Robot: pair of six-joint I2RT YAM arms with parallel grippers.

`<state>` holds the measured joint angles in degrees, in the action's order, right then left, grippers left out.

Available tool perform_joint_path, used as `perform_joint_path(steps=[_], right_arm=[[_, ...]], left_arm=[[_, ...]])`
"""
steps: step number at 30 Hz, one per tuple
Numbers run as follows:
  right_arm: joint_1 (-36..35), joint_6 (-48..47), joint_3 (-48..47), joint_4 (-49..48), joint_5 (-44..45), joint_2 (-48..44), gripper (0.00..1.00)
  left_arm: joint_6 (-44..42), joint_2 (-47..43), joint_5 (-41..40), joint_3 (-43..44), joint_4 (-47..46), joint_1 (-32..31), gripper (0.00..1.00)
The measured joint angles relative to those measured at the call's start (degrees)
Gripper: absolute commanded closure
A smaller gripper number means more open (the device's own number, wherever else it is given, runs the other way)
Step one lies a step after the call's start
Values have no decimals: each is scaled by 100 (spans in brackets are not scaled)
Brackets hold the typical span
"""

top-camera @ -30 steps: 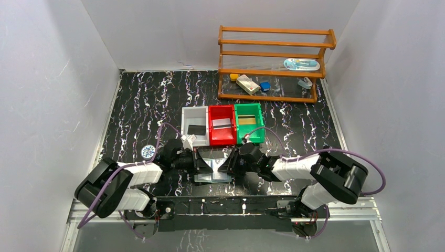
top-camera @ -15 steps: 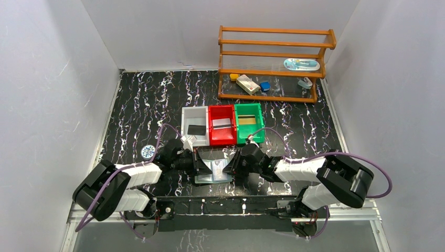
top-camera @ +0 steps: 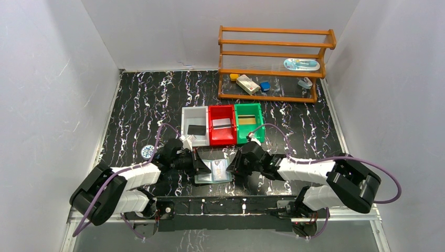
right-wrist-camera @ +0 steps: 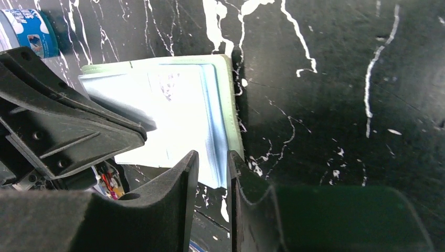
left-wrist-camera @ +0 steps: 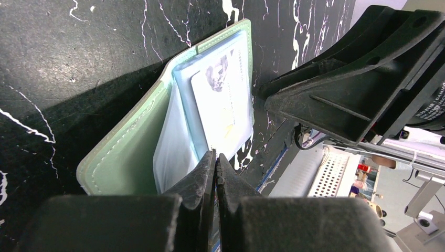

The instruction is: Take the credit cards out of the card holder

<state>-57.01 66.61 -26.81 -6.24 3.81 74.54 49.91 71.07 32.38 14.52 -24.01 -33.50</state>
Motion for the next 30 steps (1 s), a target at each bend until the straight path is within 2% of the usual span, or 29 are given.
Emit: perform_joint_path(steps=[21,30], right_arm=[[0,-380,-457,-170,-315,673,67],[0,-444,-619,337,-72,291,66]], left_arm=[[-26,122,2,39,35,0,100],[-52,138,-44,55,195,0,99]])
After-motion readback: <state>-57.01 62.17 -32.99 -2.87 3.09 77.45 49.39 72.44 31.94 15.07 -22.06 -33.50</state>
